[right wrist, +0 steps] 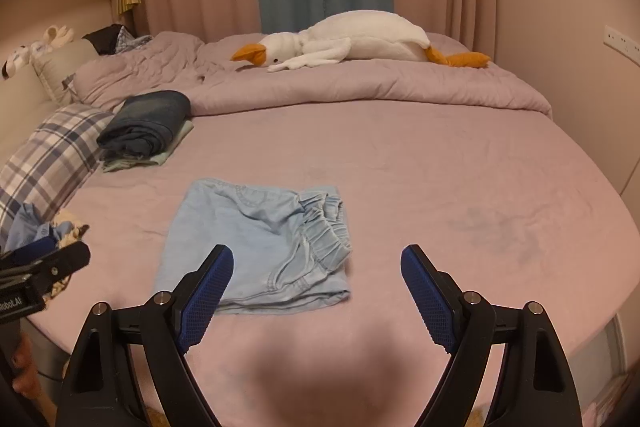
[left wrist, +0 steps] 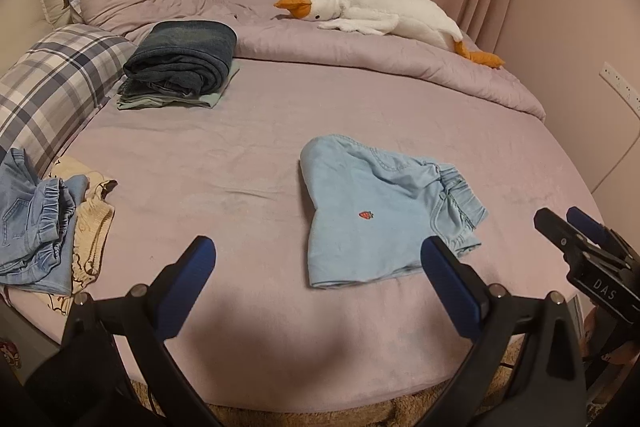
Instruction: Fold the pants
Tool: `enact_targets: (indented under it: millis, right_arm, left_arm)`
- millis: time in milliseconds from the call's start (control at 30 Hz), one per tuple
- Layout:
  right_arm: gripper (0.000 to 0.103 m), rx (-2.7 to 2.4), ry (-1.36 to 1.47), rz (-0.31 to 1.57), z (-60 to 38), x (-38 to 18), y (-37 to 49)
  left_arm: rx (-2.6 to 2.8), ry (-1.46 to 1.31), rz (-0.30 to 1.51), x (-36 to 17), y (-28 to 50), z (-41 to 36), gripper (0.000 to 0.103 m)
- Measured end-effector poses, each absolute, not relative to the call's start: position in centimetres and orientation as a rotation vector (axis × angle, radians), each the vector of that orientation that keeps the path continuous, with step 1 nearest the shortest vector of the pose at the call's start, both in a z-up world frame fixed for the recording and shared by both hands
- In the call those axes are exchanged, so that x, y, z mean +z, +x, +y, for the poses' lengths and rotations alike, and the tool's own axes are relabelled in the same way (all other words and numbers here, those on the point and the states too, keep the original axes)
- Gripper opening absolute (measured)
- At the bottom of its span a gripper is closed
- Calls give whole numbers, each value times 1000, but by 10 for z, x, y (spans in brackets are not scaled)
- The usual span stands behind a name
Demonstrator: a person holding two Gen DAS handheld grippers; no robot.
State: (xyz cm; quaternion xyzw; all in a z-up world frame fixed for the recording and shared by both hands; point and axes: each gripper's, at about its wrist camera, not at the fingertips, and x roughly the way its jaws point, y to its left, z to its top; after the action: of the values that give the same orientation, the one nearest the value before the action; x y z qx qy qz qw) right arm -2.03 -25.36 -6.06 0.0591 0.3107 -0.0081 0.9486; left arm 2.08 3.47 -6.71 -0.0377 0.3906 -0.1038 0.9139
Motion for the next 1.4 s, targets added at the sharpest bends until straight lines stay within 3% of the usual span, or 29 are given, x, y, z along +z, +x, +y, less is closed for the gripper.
enact_targets:
  millis: [1400]
  right_arm:
    - [86, -24, 160, 651, -252, -66, -21]
  left_arm:
    - [-177, -13, 832, -70, 8, 17, 103]
